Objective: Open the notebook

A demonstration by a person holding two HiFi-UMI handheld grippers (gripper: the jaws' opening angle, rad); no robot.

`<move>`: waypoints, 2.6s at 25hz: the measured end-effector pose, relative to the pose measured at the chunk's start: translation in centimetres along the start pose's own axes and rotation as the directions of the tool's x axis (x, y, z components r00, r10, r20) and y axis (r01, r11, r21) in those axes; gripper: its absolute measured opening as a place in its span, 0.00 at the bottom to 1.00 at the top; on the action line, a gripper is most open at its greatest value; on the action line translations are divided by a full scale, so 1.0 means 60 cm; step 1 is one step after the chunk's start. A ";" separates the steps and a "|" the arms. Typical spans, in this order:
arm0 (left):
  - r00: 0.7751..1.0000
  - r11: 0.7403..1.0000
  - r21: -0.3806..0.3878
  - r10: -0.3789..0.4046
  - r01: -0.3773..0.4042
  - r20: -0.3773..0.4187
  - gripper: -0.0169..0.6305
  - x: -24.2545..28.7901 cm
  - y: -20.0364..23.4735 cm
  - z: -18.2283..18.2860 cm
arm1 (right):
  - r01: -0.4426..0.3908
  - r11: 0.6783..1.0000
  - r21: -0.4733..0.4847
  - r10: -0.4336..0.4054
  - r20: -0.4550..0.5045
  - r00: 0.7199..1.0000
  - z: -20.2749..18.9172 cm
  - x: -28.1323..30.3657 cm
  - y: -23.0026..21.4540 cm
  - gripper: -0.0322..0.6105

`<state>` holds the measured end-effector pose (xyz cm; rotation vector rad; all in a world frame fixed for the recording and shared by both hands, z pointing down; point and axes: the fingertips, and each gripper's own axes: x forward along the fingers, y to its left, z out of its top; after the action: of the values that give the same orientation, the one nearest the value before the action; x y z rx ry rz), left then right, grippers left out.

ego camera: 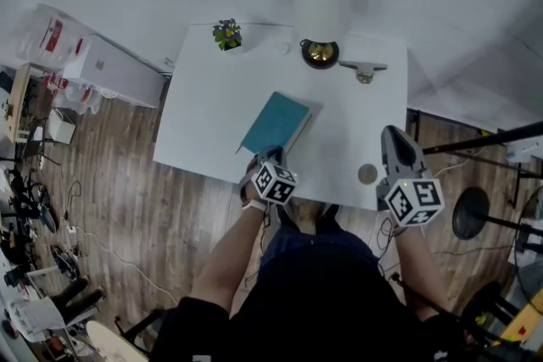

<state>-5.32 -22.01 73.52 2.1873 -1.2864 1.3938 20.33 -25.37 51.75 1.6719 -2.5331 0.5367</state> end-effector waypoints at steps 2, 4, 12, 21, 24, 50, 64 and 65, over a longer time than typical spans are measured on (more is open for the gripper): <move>1.000 1.000 -0.005 -0.005 0.005 0.019 0.05 -0.015 0.015 0.007 | -0.002 1.000 0.000 0.002 0.005 1.000 0.006 0.005 0.010 0.09; 0.999 0.999 -0.033 -0.013 0.015 0.046 0.04 -0.033 0.036 0.015 | -0.006 1.000 0.000 0.006 0.011 1.000 0.009 0.009 0.020 0.09; 0.989 0.990 -0.140 0.032 -0.012 0.142 0.04 -0.105 0.182 0.023 | -0.002 1.000 -0.001 0.002 0.020 1.000 0.014 0.022 0.062 0.09; 0.988 0.973 -0.228 0.062 -0.028 0.143 0.04 -0.092 0.310 -0.011 | 0.040 0.999 0.033 -0.040 0.014 0.999 0.016 0.025 0.084 0.07; 0.988 0.967 -0.255 0.066 -0.029 0.139 0.04 -0.073 0.345 -0.028 | 0.071 0.996 0.056 -0.072 0.005 0.997 0.007 0.021 0.076 0.06; 0.991 0.895 -0.432 0.131 -0.111 0.016 0.10 0.037 0.443 -0.187 | 0.102 0.995 -0.002 -0.102 -0.041 0.994 -0.016 0.060 0.127 0.06; 0.991 0.851 -0.519 0.124 -0.080 0.051 0.10 -0.014 0.441 -0.191 | 0.087 0.996 0.002 -0.087 -0.018 0.996 -0.005 0.066 0.133 0.06; 0.990 0.849 -0.524 0.126 -0.072 0.068 0.10 -0.020 0.441 -0.182 | 0.086 0.996 0.002 -0.086 -0.014 0.996 -0.001 0.067 0.131 0.06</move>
<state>-32.79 -30.11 71.88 1.8499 -1.6059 0.8295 11.58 -26.14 50.74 1.7627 -2.4384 0.5430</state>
